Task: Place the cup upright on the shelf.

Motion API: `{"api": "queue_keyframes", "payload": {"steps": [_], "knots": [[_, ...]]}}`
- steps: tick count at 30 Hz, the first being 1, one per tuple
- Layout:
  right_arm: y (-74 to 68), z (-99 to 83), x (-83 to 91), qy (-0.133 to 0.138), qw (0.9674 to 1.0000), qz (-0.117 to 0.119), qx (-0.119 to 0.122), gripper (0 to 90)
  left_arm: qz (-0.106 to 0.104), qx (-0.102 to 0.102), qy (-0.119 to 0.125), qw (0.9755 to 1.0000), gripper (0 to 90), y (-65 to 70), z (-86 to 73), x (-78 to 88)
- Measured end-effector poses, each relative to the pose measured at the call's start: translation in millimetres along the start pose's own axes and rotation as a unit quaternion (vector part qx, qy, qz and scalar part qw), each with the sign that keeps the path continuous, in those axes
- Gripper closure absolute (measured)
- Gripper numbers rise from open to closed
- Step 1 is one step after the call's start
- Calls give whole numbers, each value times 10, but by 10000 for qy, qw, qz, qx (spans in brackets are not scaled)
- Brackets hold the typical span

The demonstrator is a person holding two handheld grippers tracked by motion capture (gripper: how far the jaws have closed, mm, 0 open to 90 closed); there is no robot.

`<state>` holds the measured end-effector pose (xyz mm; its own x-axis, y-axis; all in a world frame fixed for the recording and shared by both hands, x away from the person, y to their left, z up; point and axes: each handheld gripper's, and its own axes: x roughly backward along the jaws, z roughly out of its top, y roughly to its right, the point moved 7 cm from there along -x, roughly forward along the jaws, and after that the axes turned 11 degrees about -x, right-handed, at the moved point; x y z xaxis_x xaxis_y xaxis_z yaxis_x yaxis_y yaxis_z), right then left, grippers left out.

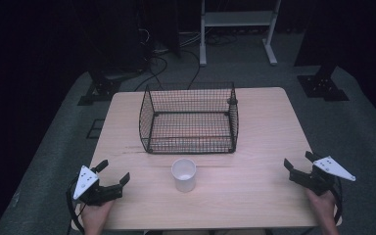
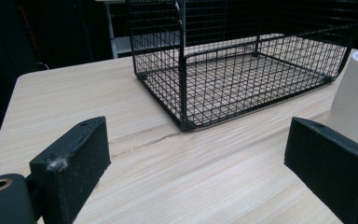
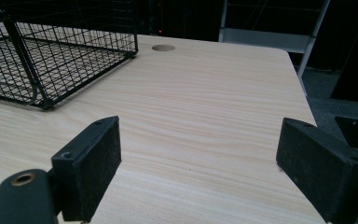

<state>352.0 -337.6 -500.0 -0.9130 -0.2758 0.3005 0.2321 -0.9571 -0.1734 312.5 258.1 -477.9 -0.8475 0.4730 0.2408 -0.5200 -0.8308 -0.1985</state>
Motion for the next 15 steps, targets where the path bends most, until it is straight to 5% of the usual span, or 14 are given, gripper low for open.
{"api": "queue_keyframes", "payload": {"steps": [15], "knots": [[-7, 0, -4, 7, 10000, -49, 54, 131, -247, -180, 40, 9995, 25, 132, 73, -70]]}}
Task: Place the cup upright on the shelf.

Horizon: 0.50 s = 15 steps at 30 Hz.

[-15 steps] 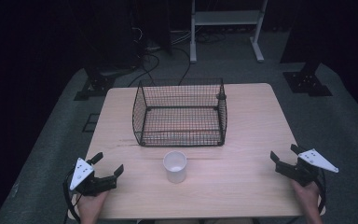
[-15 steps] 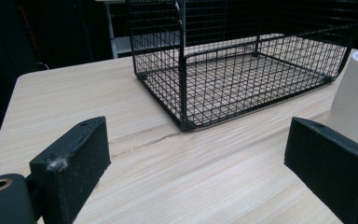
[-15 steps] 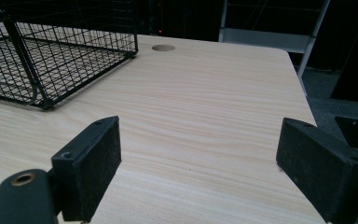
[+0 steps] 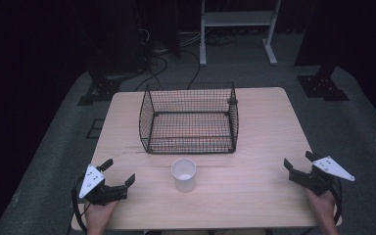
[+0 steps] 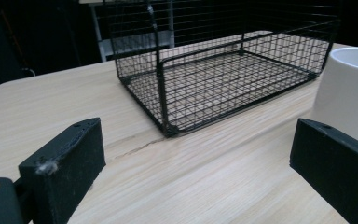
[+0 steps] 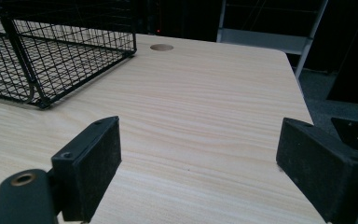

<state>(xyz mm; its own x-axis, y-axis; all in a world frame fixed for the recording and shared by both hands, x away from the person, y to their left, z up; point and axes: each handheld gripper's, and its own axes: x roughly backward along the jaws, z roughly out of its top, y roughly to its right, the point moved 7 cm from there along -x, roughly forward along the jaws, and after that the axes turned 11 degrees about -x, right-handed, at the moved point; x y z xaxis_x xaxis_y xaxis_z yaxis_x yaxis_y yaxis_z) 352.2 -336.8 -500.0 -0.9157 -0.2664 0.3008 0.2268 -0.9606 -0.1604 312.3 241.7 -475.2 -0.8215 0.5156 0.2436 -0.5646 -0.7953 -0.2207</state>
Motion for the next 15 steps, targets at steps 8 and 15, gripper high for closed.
{"api": "queue_keyframes", "payload": {"steps": [8, 15], "knots": [[-12, -4, 0, -16, 10000, 5, 47, 131, -136, -134, -80, 9998, 25, 104, 34, -60], [-7, -3, 1, -9, 10000, 0, 25, 131, -304, -107, 1, 9995, 25, 173, 101, -89]]}}
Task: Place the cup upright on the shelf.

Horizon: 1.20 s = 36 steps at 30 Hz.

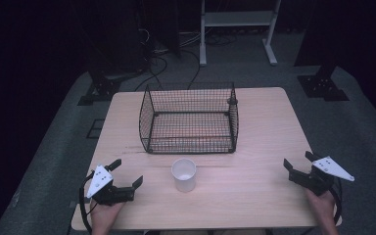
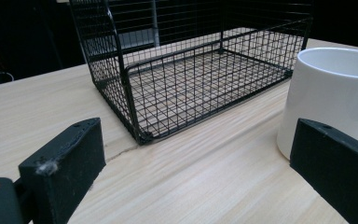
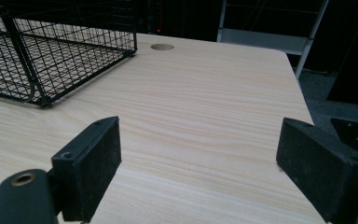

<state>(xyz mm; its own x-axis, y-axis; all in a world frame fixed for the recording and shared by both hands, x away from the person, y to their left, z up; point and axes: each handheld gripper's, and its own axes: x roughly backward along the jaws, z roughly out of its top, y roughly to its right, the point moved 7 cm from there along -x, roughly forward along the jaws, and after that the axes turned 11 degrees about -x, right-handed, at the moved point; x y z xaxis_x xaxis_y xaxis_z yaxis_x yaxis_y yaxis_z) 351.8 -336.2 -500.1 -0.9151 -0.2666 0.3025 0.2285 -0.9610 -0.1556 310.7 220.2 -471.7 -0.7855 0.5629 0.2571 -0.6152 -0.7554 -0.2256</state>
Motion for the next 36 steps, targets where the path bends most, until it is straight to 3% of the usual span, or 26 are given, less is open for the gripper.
{"api": "queue_keyframes", "payload": {"steps": [5, 7, 21, 36], "knots": [[-1, -1, 1, 0, 10000, 4, 4, 131, -150, 38, 41, 9999, 25, 53, 42, -24], [0, 0, 0, -1, 10000, 3, 0, 131, -190, -34, -33, 9998, 25, 79, 44, -30], [-2, -1, 0, -3, 10000, 0, 10, 131, -686, -248, 65, 9973, 25, 302, 176, -66], [-4, -1, 1, -5, 10000, 8, 8, 131, -936, -415, 138, 9946, 25, 448, 298, -136]]}}
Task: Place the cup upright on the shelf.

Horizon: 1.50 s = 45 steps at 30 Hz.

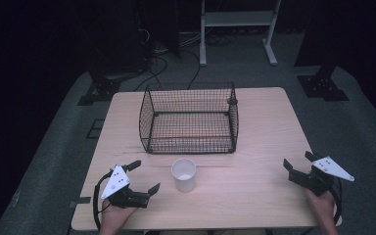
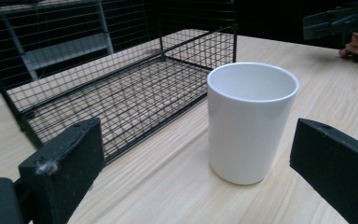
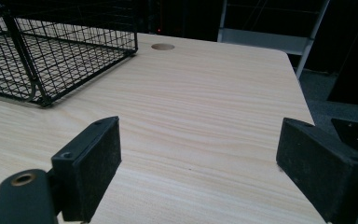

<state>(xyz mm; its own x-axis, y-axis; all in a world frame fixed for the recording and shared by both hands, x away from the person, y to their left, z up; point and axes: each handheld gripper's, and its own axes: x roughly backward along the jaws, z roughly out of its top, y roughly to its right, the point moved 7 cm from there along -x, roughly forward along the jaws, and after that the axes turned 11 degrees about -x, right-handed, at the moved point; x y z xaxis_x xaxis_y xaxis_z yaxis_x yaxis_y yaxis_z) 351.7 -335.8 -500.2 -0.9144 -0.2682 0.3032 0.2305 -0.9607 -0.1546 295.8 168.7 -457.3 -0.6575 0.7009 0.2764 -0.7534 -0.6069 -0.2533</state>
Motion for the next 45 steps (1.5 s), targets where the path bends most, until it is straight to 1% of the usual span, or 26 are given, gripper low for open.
{"api": "queue_keyframes", "payload": {"steps": [10, 19, 24, 26, 34, 38, 45], "knots": [[-1, 1, 0, 5, 10000, 15, -5, 131, -239, -80, -13, 9997, 25, 101, 50, -85], [-5, 0, 1, 4, 10000, 28, -5, 130, -406, -134, -45, 9991, 25, 166, 70, -143], [-6, 0, 0, 5, 10000, 33, -6, 130, -479, -199, -91, 9986, 25, 195, 92, -188], [-6, 0, 0, 6, 10000, 33, -7, 130, -520, -241, -117, 9983, 25, 210, 104, -210], [-6, 0, 0, 6, 10000, 41, -12, 130, -683, -294, -216, 9970, 25, 251, 128, -276], [-6, 1, 0, 5, 10000, 45, -15, 130, -802, -344, -258, 9958, 25, 284, 154, -318], [-7, 1, -1, 7, 10000, 53, -19, 130, -878, -380, -337, 9948, 25, 298, 174, -376]]}}
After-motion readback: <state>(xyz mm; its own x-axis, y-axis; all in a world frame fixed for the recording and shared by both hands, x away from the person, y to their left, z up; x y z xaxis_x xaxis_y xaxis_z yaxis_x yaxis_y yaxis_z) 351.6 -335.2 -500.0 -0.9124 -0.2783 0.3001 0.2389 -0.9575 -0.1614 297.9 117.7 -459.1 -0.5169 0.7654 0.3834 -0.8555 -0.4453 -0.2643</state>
